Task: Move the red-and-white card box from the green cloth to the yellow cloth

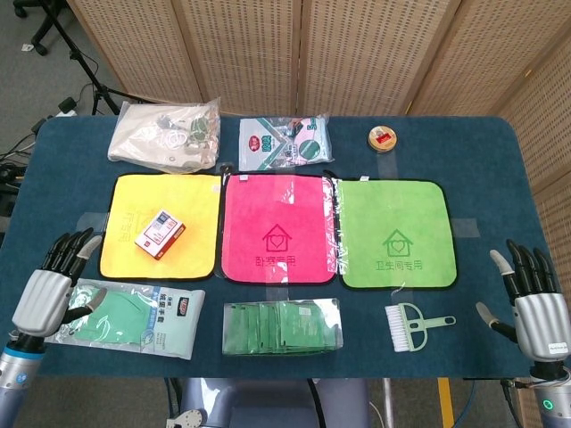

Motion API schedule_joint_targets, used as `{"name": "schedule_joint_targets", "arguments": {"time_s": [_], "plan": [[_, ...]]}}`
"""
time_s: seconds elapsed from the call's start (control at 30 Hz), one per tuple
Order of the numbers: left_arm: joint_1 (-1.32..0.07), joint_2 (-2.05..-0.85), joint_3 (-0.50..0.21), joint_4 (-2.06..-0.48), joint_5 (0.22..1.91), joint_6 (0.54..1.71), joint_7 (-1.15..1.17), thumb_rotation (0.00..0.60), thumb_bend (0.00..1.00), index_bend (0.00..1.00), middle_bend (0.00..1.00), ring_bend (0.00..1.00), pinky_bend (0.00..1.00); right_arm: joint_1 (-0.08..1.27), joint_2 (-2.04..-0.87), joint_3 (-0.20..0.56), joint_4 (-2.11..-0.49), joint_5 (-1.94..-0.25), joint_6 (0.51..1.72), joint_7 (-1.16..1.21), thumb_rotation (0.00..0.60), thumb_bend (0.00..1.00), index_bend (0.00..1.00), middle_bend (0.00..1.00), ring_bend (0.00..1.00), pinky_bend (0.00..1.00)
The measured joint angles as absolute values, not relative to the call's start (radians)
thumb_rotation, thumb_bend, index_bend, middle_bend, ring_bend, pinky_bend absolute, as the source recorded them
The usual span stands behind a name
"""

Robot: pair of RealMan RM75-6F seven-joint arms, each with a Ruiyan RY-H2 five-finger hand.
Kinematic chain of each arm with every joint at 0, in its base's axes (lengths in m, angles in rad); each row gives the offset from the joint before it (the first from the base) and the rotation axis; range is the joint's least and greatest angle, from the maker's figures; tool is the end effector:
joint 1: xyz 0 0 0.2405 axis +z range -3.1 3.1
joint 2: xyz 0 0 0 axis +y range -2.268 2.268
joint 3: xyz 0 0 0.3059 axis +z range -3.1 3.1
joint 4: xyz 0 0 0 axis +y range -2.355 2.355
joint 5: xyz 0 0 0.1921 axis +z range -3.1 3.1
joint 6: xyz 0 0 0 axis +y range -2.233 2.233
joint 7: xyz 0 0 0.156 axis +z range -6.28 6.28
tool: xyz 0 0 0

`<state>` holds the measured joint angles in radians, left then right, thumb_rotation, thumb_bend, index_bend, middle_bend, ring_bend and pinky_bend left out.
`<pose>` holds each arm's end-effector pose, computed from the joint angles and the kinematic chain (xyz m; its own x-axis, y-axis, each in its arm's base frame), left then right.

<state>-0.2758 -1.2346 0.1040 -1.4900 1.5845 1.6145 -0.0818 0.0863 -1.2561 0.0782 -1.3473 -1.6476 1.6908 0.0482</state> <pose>-0.3160 0.2306 0.1568 0.3321 -0.0300 0.9428 0.9044 -0.2737 -0.3273 -0.3499 -0.1983 0.1922 0.4372 0.2303 0.8694 -0.8682 -0.1439 0.4748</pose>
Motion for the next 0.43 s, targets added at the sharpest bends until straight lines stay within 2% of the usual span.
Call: {"name": "schedule_joint_targets", "arguments": {"time_s": [0.17, 0.43], "plan": [[-0.232, -1.255, 0.106, -1.439, 1.592, 1.639, 0.059, 0.600, 0.31, 0.00, 0.00, 0.00, 0.00, 0.084, -1.242, 0.069, -1.356, -1.641, 1.664, -0.018, 0.600, 0.23, 0.09, 0.00, 0.00, 0.00], [-0.203, -1.270, 0.093, -1.415, 1.618, 1.646, 0.083, 0.600, 0.31, 0.00, 0.00, 0.00, 0.00, 0.089, -1.204, 0.046, -1.427, -1.618, 1.581, -0.082, 0.600, 0.23, 0.09, 0.00, 0.00, 0.00]]}}
